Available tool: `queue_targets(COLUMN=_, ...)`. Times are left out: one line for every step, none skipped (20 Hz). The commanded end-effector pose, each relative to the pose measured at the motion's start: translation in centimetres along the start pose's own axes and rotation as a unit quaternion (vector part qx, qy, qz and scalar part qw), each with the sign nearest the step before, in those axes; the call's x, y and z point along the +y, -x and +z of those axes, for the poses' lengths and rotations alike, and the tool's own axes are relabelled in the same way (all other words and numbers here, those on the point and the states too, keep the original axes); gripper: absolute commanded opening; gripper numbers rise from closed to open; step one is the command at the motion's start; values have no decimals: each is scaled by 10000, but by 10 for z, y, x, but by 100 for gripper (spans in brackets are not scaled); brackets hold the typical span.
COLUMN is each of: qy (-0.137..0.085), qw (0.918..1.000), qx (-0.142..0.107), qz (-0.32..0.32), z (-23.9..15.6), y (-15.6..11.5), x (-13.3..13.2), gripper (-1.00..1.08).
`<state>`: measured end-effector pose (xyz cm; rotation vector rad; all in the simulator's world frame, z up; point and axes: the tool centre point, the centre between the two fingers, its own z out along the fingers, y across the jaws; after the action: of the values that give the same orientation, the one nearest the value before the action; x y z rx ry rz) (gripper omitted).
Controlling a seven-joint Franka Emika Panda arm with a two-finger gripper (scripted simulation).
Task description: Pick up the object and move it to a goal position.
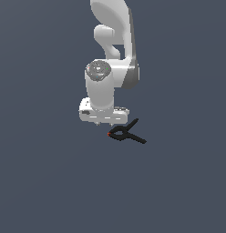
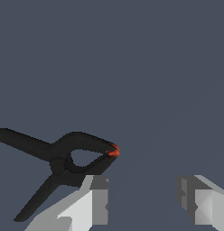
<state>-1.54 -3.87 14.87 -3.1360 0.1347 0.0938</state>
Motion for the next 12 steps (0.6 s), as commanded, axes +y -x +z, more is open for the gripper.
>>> queue_targets(qy=2, qw=10000, qx=-4, qz=-9, z=0, y=0, x=0, gripper=28)
queue_targets(qy=7, qw=10000, qx=-7, qz=-28, z=0, y=0, x=-1, gripper=28)
queue_targets(qy=14, qw=10000, qx=-12, qz=-61, z=1, y=0, x=-2, gripper=28)
queue_targets(qy=24, qw=9999, qx=-19, qz=-109, z=2, y=-1, x=-3, gripper=28)
queue_targets(qy=38, qw=9998, qx=-27, qz=-170, z=3, y=-1, x=-5, gripper=28)
queue_targets(qy=53, qw=9997, qx=-38, qz=-243, z=4, y=-2, x=-8, gripper=28)
queue_targets(qy=72, qw=9994, qx=-50, qz=-329, z=5, y=-2, x=-11, gripper=28)
queue_targets(qy=93, qw=9990, qx=-64, qz=-428, z=6, y=-3, x=-14, gripper=28)
queue_targets(qy=116, qw=9984, qx=-80, qz=-541, z=8, y=-4, x=-17, gripper=28)
queue_targets(qy=143, qw=9976, qx=-98, qz=-666, z=10, y=-5, x=-21, gripper=28)
queue_targets(qy=172, qw=9965, qx=-118, qz=-805, z=12, y=-5, x=-26, gripper=28)
queue_targets(qy=204, qw=9951, qx=-140, qz=-958, z=14, y=-6, x=-31, gripper=28)
